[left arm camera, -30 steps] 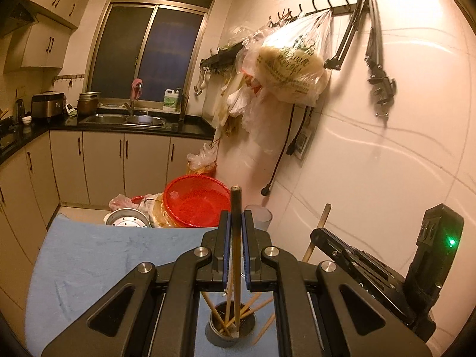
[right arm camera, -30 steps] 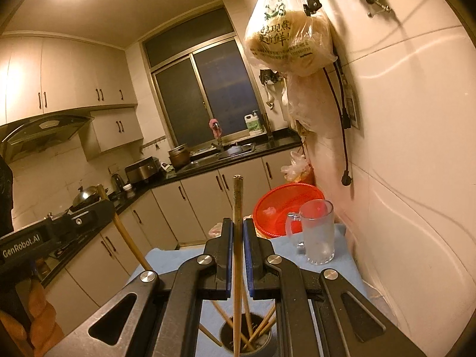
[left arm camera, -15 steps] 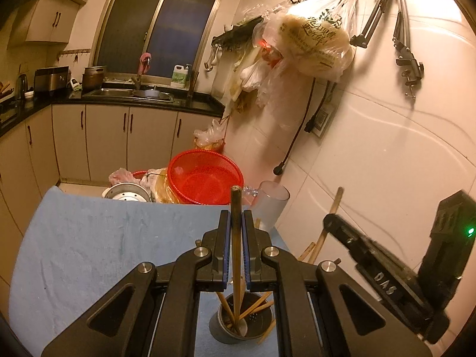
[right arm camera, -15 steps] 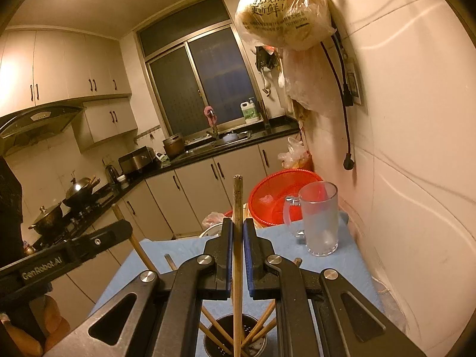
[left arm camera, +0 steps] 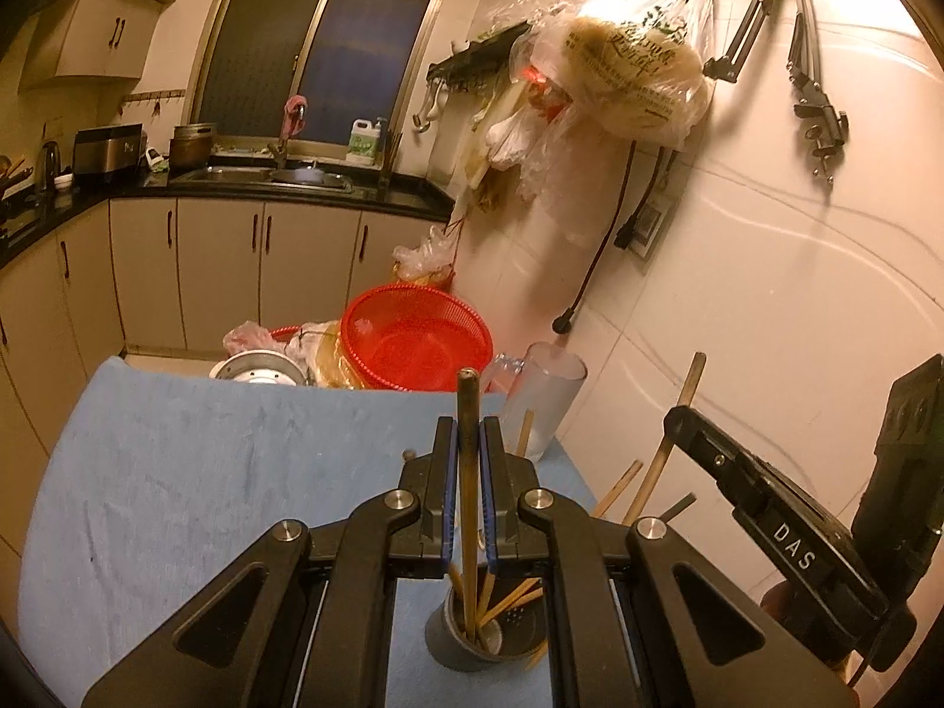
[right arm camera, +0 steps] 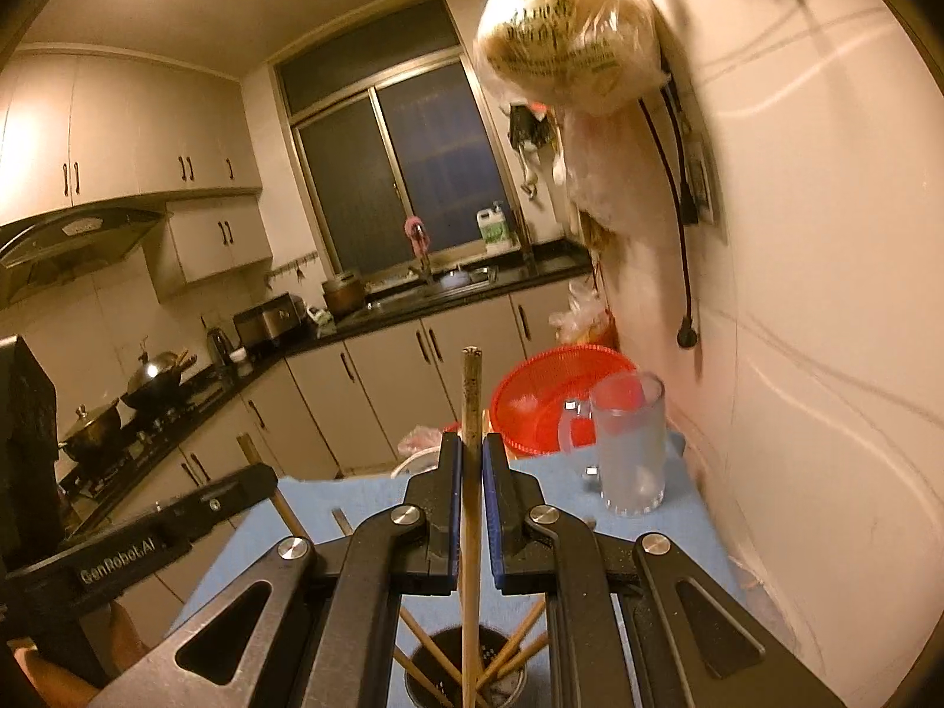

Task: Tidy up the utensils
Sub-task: 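Open the right tool to release the chopstick in the cup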

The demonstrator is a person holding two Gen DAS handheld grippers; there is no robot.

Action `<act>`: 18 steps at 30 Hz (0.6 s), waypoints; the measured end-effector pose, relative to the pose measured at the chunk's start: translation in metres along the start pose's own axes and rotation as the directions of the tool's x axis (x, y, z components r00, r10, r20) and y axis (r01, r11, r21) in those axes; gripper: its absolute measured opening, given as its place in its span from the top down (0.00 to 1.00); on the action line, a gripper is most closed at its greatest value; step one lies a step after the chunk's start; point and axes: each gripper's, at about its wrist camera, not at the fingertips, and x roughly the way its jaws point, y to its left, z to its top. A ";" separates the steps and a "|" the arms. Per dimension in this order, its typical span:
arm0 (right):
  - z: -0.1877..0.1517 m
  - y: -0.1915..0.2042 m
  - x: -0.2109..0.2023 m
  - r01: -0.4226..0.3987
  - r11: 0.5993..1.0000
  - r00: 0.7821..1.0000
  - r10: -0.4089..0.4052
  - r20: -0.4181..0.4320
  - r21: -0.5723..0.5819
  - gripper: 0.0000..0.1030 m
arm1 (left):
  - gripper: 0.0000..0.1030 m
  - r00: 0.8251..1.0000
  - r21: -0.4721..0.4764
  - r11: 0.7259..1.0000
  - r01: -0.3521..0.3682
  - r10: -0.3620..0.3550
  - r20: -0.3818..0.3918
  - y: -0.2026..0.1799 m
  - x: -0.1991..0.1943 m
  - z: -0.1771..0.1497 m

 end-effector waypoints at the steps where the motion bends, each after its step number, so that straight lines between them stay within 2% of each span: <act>1: -0.002 0.000 0.001 0.001 1.000 1.000 -0.001 -0.005 -0.002 0.92 | 0.93 1.000 -0.001 1.000 -0.002 0.002 -0.004 0.001 0.001 -0.002; 4: -0.001 -0.001 -0.001 -0.002 1.000 1.000 0.002 -0.002 0.003 0.92 | 0.93 1.000 -0.006 1.000 -0.007 0.007 -0.006 0.003 0.001 -0.003; 11: 0.026 0.007 -0.025 -0.001 1.000 0.996 0.002 0.091 -0.012 0.92 | 0.93 1.000 0.002 1.000 -0.011 0.011 0.009 0.001 -0.004 0.000; 18: 0.006 0.005 -0.006 0.017 1.000 0.999 -0.017 0.031 -0.018 0.92 | 0.93 1.000 0.001 1.000 -0.014 0.014 -0.007 0.003 0.002 -0.004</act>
